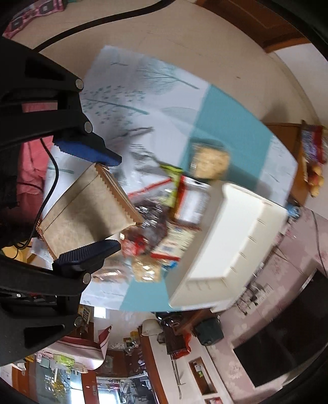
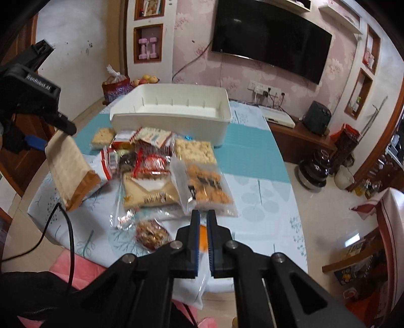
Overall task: Organize snacks
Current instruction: 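Lower the beige packet into the white basket and open the left tool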
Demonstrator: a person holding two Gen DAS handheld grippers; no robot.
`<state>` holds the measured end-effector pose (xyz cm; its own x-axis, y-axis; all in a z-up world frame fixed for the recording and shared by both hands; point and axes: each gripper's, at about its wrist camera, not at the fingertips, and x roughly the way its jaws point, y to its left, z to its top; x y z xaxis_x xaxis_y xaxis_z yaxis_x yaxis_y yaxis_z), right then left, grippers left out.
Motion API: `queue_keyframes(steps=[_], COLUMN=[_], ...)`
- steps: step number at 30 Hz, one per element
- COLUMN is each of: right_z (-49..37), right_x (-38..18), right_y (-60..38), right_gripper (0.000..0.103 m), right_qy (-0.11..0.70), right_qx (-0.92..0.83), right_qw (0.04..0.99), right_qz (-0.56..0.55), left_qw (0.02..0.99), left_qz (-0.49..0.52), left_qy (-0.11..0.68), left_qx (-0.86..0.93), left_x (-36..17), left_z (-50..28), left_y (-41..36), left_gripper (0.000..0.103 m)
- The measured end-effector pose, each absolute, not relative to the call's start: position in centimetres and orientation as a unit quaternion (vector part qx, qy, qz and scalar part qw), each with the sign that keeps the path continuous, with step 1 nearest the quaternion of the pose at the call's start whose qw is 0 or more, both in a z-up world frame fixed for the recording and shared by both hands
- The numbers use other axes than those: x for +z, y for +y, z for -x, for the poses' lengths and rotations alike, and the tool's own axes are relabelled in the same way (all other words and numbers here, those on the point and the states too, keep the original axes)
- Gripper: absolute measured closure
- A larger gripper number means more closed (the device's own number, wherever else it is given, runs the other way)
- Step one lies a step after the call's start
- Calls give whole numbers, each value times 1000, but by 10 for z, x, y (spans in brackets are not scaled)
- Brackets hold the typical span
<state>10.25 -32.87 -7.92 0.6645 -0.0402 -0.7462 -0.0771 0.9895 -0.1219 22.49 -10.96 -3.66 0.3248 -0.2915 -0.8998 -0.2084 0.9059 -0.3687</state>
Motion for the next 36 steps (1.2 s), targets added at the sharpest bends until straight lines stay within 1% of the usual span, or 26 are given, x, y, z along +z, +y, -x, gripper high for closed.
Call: queue_keyframes(steps=[7,14,18,26,31,36], right_z=[-121,-131,-136,-147,-154,-160], right_x=[-73,-71,-75,-93,-108,-119], right_y=[-335,-344,-350,-364,-370,-375], right_gripper=[98,98,98,98,98,98], right_qy=[401,398,403,425,447,464], right_qx=[15,12,9,2,-3,-11], right_qw=[914,917,915,905,894,885], right_qz=[57,35,27,-13,-31,-45], left_qw=[829,869,889,915,929,944], left_qz=[189,205,212,176,135,76], left_qy=[524,449,404,362,342,320], left_qx=[-44,-45,-40,-26,-37,-35], left_x=[-4,3,-4,-31,-44,-43], left_z=[-251,-286,-314,-365,-390,-398], left_y=[-113,-107,-102,-105,-111,-124], left_gripper=[44,44,44,44,43,43])
